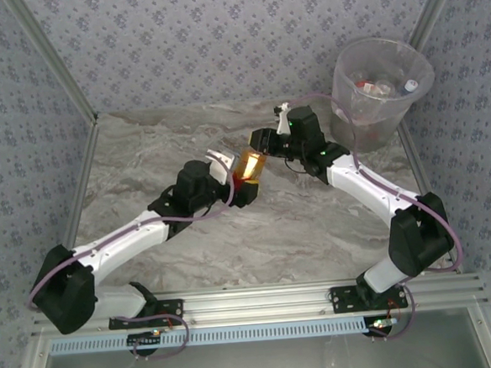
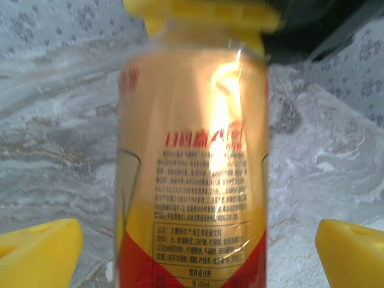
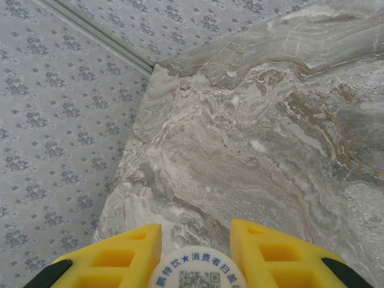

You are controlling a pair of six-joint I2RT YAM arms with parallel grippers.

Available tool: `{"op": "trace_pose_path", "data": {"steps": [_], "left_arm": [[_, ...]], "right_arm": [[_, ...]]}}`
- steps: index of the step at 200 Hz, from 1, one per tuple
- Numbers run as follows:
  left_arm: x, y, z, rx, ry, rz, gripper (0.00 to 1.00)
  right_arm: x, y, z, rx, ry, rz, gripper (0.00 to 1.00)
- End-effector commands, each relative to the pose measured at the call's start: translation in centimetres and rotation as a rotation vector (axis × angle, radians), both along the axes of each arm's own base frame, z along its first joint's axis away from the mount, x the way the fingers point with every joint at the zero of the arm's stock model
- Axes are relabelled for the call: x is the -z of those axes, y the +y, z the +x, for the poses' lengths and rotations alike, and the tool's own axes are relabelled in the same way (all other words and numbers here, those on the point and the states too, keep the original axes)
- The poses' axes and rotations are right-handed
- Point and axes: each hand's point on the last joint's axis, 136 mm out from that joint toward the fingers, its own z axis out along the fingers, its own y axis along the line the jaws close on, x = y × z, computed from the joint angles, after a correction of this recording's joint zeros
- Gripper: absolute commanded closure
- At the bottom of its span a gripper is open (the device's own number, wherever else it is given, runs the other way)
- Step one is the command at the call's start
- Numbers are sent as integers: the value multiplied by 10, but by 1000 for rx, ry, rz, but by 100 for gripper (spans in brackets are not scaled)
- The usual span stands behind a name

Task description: Put the plastic bottles in the bin

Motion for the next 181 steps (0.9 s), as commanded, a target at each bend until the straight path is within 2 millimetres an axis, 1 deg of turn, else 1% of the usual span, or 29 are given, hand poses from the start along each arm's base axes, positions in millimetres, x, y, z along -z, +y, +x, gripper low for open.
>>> {"op": "trace_pose_path", "data": {"steps": [1,28,50,65,82,121,149,167,181], "left_arm": [[-31,17,7,-81,-74,-82,1],[-39,45,18,-224,-105,-115,1],[-43,68,25,-319,-107,-184,1],[-43,85,31,-392,-104,-224,1],[-37,103,37,-478,-104,-231,0],[-28,121,37,-540,-108,-205,0],[-21,137,37,-598,-89,-195,1],[-19,145,36,-622,-78,-194,1],[-16,151,36,-646,-73,-195,0]], "right_arm": [[-30,-9,1,21,-72,-15,100],[-31,-18,1,55,-68,-33,100],[-31,-27,1,67,-89,-76,100],[-33,-35,0,86,-99,-97,100],[-35,-45,0,115,-109,-129,100],[-42,-74,-4,184,-132,-203,100],[-49,-101,-7,247,-152,-276,100],[-60,-124,-9,307,-176,-321,100],[-73,-140,-10,356,-205,-340,100]]}}
